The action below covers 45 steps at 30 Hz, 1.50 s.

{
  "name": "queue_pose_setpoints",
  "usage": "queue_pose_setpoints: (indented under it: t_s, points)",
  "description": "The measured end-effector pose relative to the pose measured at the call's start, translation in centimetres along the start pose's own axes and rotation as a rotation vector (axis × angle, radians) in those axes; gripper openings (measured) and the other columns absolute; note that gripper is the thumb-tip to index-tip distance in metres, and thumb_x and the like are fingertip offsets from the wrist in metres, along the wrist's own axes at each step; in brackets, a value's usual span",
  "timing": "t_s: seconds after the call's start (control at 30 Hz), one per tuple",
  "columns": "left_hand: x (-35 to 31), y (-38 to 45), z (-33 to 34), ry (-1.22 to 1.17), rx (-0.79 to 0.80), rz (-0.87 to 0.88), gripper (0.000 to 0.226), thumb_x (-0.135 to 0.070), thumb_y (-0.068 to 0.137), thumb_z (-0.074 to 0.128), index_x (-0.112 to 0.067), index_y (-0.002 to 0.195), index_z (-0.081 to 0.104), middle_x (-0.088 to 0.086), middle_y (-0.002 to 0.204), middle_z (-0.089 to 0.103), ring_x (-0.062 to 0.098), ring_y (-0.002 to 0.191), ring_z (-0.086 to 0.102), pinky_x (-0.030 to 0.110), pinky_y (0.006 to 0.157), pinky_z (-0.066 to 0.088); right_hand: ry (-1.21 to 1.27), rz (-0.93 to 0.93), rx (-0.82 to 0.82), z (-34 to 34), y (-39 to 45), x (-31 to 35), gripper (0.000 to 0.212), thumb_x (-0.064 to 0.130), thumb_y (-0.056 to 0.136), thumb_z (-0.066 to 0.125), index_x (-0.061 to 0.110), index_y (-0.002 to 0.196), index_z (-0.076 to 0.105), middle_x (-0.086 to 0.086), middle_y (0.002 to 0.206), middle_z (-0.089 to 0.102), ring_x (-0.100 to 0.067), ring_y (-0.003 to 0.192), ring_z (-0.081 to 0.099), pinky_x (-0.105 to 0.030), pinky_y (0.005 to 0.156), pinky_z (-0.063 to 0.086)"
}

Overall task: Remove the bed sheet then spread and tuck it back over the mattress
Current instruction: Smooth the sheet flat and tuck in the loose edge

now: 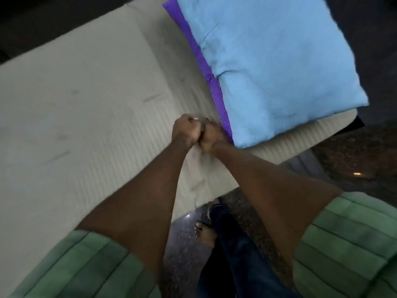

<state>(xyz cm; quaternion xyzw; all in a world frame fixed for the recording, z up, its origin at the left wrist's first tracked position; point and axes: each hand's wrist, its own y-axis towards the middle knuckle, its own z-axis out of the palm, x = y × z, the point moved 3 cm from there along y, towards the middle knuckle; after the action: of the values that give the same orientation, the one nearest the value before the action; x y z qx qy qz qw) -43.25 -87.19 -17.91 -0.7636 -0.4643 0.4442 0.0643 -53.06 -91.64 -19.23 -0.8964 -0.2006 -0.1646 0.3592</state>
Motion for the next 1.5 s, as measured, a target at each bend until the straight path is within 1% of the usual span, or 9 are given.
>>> queue_pose_setpoints:
  t_s: [0.13, 0.33, 0.53, 0.67, 0.83, 1.07, 1.23, 1.33, 1.5]
  points:
    - [-7.4, -3.7, -4.0, 0.127, 0.141, 0.054, 0.036, -0.025, 0.100, 0.051, 0.004, 0.108, 0.069, 0.025, 0.119, 0.068, 0.039, 0.113, 0.063, 0.039, 0.090, 0.049, 0.016, -0.056, 0.018, -7.0, -3.9, 1.7, 0.042, 0.035, 0.092, 0.045, 0.012, 0.124, 0.060, -0.014, 0.124, 0.067, -0.035, 0.115, 0.064, -0.037, 0.086, 0.050]
    - [-15.2, -11.6, -8.7, 0.097, 0.125, 0.069, 0.038, -0.025, 0.101, 0.049, 0.007, 0.101, 0.071, 0.030, 0.111, 0.069, 0.042, 0.105, 0.067, 0.041, 0.085, 0.053, 0.091, -0.044, -0.105, -19.4, -11.7, 3.1, 0.046, 0.029, 0.105, 0.048, -0.001, 0.141, 0.049, -0.022, 0.147, 0.051, -0.037, 0.137, 0.046, -0.036, 0.105, 0.034]
    - [-21.7, -16.5, -9.3, 0.040, 0.131, 0.128, 0.029, -0.021, 0.098, 0.050, -0.003, 0.089, 0.072, 0.015, 0.100, 0.073, 0.031, 0.097, 0.066, 0.033, 0.084, 0.048, 0.272, -0.023, -0.205, -26.6, -14.9, 3.5, 0.051, 0.032, 0.105, 0.048, 0.006, 0.149, 0.044, -0.018, 0.153, 0.047, -0.032, 0.142, 0.042, -0.036, 0.113, 0.031]
    - [-25.1, -15.5, -9.8, -0.010, 0.116, 0.117, 0.032, -0.026, 0.096, 0.058, -0.013, 0.123, 0.070, 0.000, 0.122, 0.069, 0.018, 0.110, 0.064, 0.028, 0.094, 0.049, 0.314, 0.013, -0.200, -29.4, -12.6, 3.0, 0.058, 0.037, 0.105, 0.050, 0.008, 0.153, 0.039, -0.017, 0.156, 0.042, -0.033, 0.144, 0.039, -0.039, 0.116, 0.031]
    - [-28.9, -9.7, -8.4, -0.002, 0.054, 0.074, 0.046, -0.037, 0.095, 0.063, -0.014, 0.134, 0.060, 0.007, 0.133, 0.060, 0.021, 0.115, 0.063, 0.032, 0.097, 0.052, 0.328, 0.025, -0.230, -33.5, -6.2, 1.8, 0.063, 0.042, 0.106, 0.048, 0.009, 0.157, 0.032, -0.017, 0.159, 0.036, -0.035, 0.147, 0.034, -0.046, 0.118, 0.030]
    - [-32.3, 0.7, -4.8, 0.123, -0.057, -0.100, 0.082, -0.055, 0.085, 0.073, -0.020, 0.150, 0.039, 0.010, 0.159, 0.027, 0.033, 0.144, 0.037, 0.048, 0.117, 0.035, 0.163, 0.071, -0.277, -40.8, 6.4, -3.9, 0.093, 0.048, 0.094, 0.066, 0.013, 0.163, 0.014, -0.016, 0.166, 0.021, -0.037, 0.152, 0.019, -0.054, 0.118, 0.027]
    - [-29.3, 7.5, -2.9, -0.099, -0.041, -0.340, 0.140, -0.073, 0.069, 0.077, -0.012, 0.161, -0.008, 0.016, 0.166, 0.017, 0.036, 0.152, 0.024, 0.054, 0.122, 0.025, 0.388, 0.266, -0.037, -40.4, 14.1, -8.0, 0.153, 0.066, 0.059, 0.090, 0.031, 0.160, -0.020, -0.012, 0.171, 0.002, -0.040, 0.155, 0.015, -0.058, 0.123, 0.022]
    - [-27.5, 10.8, -1.0, -0.189, 0.039, -0.461, 0.163, -0.090, 0.039, 0.068, -0.014, 0.160, -0.009, 0.015, 0.166, 0.013, 0.035, 0.153, 0.021, 0.054, 0.122, 0.025, 0.366, 0.313, -0.003, -37.1, 16.6, -8.7, 0.168, 0.078, 0.033, 0.088, 0.037, 0.158, -0.017, -0.014, 0.169, 0.012, -0.040, 0.153, 0.021, -0.061, 0.120, 0.026]
    - [-24.1, 14.2, -0.1, -0.310, -0.012, -0.532, 0.169, -0.075, 0.022, 0.091, -0.022, 0.155, 0.002, 0.009, 0.161, 0.028, 0.030, 0.147, 0.034, 0.051, 0.120, 0.032, 0.379, 0.353, -0.024, -33.8, 20.1, -10.3, 0.168, 0.063, 0.039, 0.098, 0.026, 0.161, -0.011, -0.011, 0.170, 0.005, -0.036, 0.157, 0.007, -0.058, 0.124, 0.016]
